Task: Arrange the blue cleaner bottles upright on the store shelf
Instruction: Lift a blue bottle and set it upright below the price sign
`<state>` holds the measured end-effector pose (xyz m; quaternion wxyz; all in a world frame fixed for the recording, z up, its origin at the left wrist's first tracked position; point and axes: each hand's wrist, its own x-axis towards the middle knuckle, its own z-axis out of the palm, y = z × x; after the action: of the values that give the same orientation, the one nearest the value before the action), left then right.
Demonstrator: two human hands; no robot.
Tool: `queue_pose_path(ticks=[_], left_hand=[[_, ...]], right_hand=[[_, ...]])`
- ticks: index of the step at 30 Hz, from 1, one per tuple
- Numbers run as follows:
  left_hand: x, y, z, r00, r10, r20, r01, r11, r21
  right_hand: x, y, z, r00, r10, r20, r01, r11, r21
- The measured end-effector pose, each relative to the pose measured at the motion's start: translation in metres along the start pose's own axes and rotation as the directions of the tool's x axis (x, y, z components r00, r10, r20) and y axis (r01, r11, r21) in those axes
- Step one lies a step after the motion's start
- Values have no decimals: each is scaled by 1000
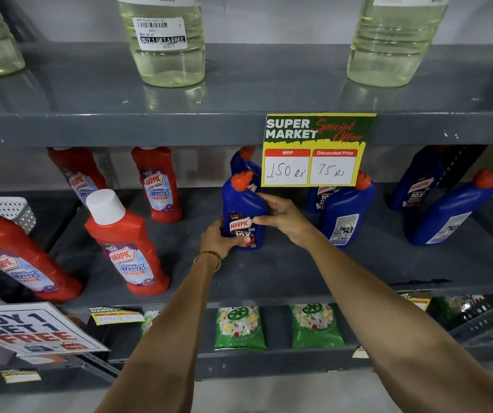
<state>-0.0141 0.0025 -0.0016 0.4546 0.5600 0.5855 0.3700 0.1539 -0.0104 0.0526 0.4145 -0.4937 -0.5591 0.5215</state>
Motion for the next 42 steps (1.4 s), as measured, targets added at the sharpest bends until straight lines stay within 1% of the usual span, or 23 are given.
queue_pose_path(ticks=[2, 6, 11, 13, 15, 17, 18, 20, 22, 28, 33, 35, 37, 40, 42], left_hand=[[-1, 0, 4, 1000, 0, 8, 0, 1000, 15], [-5, -4, 14, 999, -42, -8, 43, 999, 31], [-6, -7, 14, 999, -37, 6, 37, 999, 37], [-10, -8, 14, 999, -33, 18, 34, 999, -20], [-15, -8, 14, 997, -57, 48, 63, 990, -129], [-20, -7, 14, 985, -152, 83, 166, 963, -214], [-20, -7, 15, 975, -198, 99, 217, 942, -257], [-18, -8, 17, 965, -233, 122, 261, 906, -332], [-18, -6, 18, 963, -232, 139, 268, 892, -365], [-19, 1, 18, 965, -190, 182, 251, 870, -425], [-18, 2, 21, 959, -191, 208, 268, 848, -458], [-16, -3, 21, 961, -199, 192, 268, 845, -463], [-15, -7, 23, 961, -236, 143, 275, 851, -447], [-24, -13, 28, 955, -292, -48, 257, 900, -352], [-35, -10, 34, 946, -287, -153, 222, 913, -342]], right_hand=[[1, 1, -3, 1000, 2, 8, -2, 1000, 1], [2, 7, -8, 1000, 25, 8, -25, 1000, -2], [2, 22, -10, 998, 51, -41, -46, 993, 113], [-1, 34, -9, 994, 100, -33, -96, 990, 104], [-7, 49, -5, 979, 202, -41, -196, 973, 120], [-14, 64, 2, 951, 299, -80, -276, 937, 217], [-16, 68, 6, 943, 319, -92, -285, 919, 272], [-18, 70, 16, 937, 335, -102, -283, 896, 343], [-16, 67, 24, 934, 337, -115, -277, 890, 363], [-11, 59, 35, 907, 385, -170, -318, 891, 323], [-9, 55, 32, 897, 405, -176, -335, 884, 327], [-11, 54, 32, 894, 412, -176, -343, 882, 324], [-14, 52, 31, 893, 414, -180, -344, 882, 322], [-24, 50, 31, 881, 411, -232, -347, 897, 273], [-33, 53, 26, 845, 431, -318, -361, 897, 256]])
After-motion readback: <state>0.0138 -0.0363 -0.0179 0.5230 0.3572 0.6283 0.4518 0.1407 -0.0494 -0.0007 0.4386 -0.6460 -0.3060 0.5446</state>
